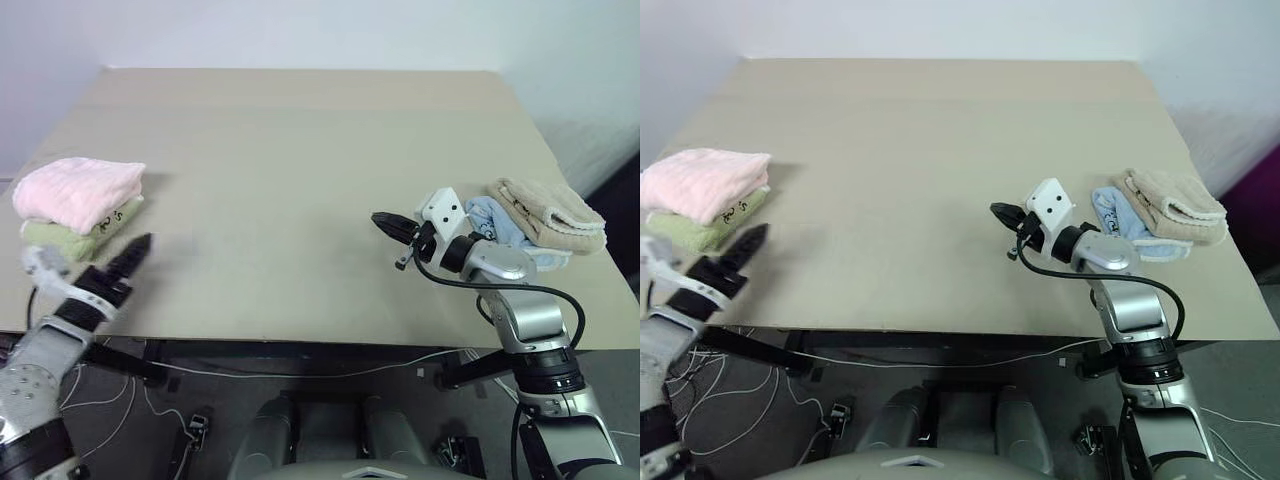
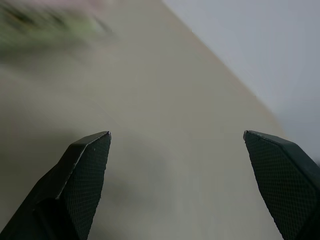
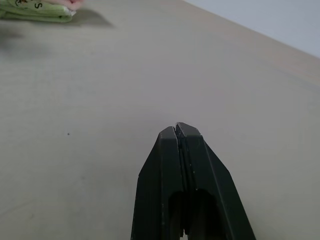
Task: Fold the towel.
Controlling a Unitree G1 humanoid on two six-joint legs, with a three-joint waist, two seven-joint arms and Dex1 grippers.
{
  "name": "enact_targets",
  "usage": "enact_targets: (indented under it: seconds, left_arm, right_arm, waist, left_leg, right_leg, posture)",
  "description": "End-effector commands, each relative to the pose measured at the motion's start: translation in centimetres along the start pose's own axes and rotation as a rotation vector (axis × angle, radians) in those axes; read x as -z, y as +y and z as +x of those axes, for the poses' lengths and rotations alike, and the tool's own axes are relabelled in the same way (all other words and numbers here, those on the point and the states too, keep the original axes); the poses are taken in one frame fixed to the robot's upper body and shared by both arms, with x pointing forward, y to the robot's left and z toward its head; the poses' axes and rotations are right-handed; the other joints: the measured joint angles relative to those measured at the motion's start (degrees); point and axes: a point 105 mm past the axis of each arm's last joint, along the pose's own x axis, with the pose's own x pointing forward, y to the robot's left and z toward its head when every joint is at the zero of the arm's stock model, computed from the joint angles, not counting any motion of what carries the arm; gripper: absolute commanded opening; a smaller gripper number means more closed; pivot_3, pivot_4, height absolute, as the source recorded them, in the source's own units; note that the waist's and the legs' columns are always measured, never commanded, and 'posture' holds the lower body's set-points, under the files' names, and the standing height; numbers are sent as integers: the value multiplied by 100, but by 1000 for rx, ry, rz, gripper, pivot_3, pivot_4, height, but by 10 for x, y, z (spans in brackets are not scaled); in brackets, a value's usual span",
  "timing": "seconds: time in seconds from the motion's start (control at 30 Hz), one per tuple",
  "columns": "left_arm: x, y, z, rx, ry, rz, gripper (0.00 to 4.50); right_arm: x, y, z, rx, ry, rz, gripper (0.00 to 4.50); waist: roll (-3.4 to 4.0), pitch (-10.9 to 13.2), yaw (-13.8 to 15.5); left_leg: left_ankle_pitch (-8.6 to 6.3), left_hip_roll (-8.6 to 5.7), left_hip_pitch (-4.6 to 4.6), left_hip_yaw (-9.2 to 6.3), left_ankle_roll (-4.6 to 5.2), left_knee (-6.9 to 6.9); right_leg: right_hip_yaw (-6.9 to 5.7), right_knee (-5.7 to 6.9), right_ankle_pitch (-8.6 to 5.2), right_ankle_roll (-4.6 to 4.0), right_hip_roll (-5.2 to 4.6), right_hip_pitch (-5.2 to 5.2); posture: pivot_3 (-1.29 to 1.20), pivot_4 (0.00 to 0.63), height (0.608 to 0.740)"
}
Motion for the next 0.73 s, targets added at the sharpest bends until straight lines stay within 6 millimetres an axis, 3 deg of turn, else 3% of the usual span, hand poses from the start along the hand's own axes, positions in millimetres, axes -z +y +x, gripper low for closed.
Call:
enact_targets:
  seconds: [0.03,0.27,0.4,0.73]
  left_arm:
    - [-1,-26,20,70,3,254,4453]
    - [14,-33,52,153,64,588,4453]
    - [16,-47,68,235,47,619,4453]
    - [18,-50,82,285,60,648,4453]
  right_arm:
    - [-9,-7,-3,46,-33,-6,0]
    - [5,-4,-10,111,8,26,0]
    - [22,-14,-10,204,76,33,0]
    - [21,-11,-7,236,50,51,0]
  waist:
    - [1,0,-8]
    - [4,-1,-20]
    - [4,-1,-13]
    - [4,0,-21]
  left_leg:
    - [0,0,0,1,0,0]
    - [1,1,1,8,0,-11]
    - [1,1,1,9,0,-11]
    - [1,1,1,9,1,-8]
  right_leg:
    - [0,0,0,-1,1,-1]
    - [0,-4,0,-1,7,-10]
    - [0,-4,0,-1,6,-9]
    - [-1,-2,1,1,15,-9]
  posture:
    - [0,150,740]
    - [0,150,740]
    - [0,150,740]
    - [0,150,740]
